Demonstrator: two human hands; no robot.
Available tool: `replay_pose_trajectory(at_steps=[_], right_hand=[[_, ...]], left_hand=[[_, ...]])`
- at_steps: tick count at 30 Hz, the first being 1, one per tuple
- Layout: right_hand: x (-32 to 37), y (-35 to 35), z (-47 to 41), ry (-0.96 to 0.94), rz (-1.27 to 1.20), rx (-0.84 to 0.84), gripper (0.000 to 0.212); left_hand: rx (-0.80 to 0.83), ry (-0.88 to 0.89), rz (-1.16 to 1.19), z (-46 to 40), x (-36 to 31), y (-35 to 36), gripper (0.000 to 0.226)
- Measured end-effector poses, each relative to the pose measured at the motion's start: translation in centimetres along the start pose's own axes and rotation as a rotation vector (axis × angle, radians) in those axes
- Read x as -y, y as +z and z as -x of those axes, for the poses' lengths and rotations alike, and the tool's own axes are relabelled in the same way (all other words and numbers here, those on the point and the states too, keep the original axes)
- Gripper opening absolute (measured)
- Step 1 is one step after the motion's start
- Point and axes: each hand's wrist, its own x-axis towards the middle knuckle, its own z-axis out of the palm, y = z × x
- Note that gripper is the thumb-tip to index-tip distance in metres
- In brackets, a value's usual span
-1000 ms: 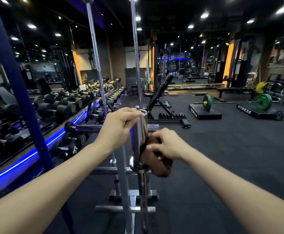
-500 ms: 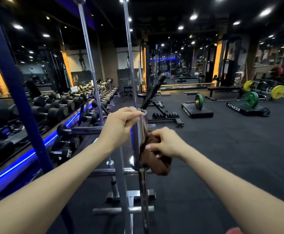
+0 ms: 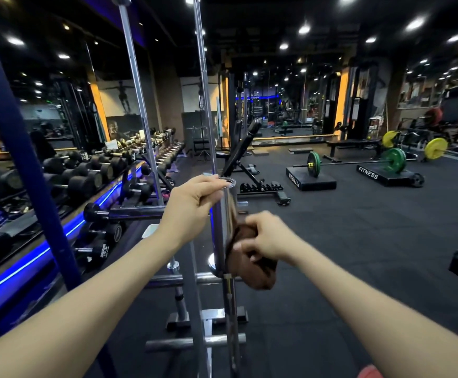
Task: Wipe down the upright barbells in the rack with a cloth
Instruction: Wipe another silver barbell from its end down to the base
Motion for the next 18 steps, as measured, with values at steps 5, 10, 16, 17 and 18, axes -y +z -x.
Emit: replay_pose_trajectory(at_steps=[5, 10, 16, 17, 18], right_hand=[[-1.4, 0.7, 0.0, 0.064, 0.054, 0.047, 0.048], [-1.4, 0.8, 0.6, 0.045, 0.07, 0.018, 0.038], [-0.4, 0.5, 1.4, 0.024, -0.014, -0.026, 0.033], [0.4, 0.0, 1.4, -0.004, -0.06, -0.059, 0.031], [1.3, -0.7, 1.3, -0.042, -0.111, -0.101, 0.029]], left_hand=[[0.038, -0.001, -0.01, 0.2, -0.3, -0.3, 0.027], [0.199, 0.004, -0.42, -1.5, -3.0, -1.2, 0.032], [0.049, -0.058, -0.524, -2.0, -4.1, 0.4, 0.022], [0.026, -0.043, -0.467, -1.7, -3.8, 0.3, 0.02], [0.012, -0.027, -0.411, -1.6, -3.5, 0.0, 0.018]])
